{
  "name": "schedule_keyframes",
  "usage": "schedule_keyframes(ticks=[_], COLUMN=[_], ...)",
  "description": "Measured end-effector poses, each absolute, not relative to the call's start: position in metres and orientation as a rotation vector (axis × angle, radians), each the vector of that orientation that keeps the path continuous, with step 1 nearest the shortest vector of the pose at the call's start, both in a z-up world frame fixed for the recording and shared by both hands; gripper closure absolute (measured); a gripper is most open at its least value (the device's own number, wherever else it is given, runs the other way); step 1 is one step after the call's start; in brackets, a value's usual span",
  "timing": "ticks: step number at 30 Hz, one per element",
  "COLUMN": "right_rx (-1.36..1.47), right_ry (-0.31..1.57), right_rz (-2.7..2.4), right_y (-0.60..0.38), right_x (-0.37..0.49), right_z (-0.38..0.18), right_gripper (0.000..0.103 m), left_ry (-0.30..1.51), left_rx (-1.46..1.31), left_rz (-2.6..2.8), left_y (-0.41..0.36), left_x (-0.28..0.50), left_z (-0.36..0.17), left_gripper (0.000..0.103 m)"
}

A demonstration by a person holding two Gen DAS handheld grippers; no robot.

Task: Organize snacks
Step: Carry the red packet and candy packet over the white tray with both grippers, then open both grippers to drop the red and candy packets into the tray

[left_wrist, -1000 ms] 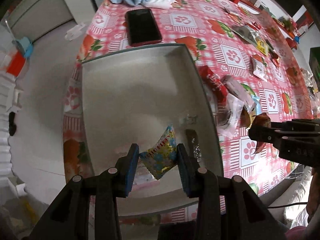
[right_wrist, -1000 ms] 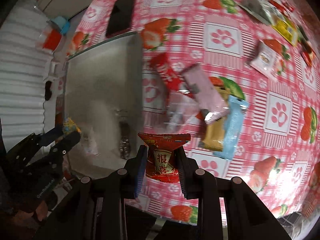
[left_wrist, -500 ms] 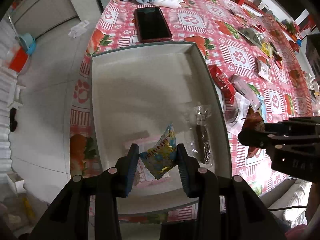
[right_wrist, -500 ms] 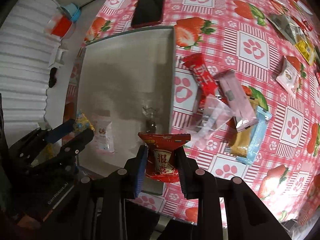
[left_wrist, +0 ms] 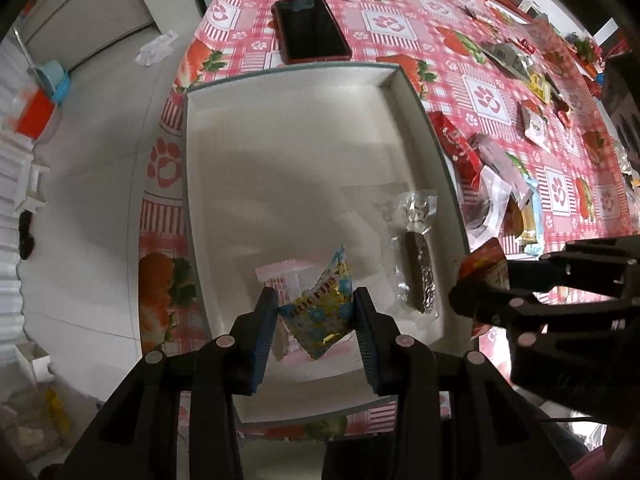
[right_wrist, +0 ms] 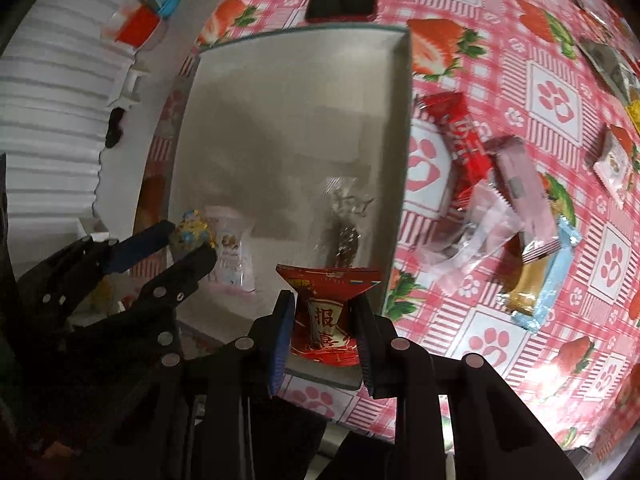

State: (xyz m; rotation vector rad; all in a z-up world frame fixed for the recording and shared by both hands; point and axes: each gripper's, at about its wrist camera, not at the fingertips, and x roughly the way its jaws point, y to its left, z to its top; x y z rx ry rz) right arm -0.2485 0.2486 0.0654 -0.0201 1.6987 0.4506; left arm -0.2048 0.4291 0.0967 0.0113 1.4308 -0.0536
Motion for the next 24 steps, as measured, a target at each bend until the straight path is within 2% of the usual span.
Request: schedule_keyframes(ticks=[17, 19, 22, 24], right_rx=[-0.006, -0.005, 0.005, 0.017], right_ry=[1.753, 1.759, 1.772, 1.775], right_rz=[0.460, 0.460, 0.460, 0.453], right_y=[0.254, 0.255, 0.255, 0.252], right_x=[-0.256, -0.258, -0.259, -0.259], right_z=[0.049, 0.045, 0.042, 0.041], right_gripper=[0.072, 0.072, 0.071, 0.071], left_ry=[1.462, 1.468, 1.466, 1.467], left_rx=[0.040, 0.043, 0.058, 0.060], left_rz=[-0.048, -0.049, -0.038, -0.028], left_y=[0.427, 0.427, 0.427, 0.428], left_x=[-0.210, -0.210, -0.211, -0.210], left_z=[0.087, 0.086, 0.086, 0.086], left_gripper=[0.061, 0.057, 0.045, 0.034])
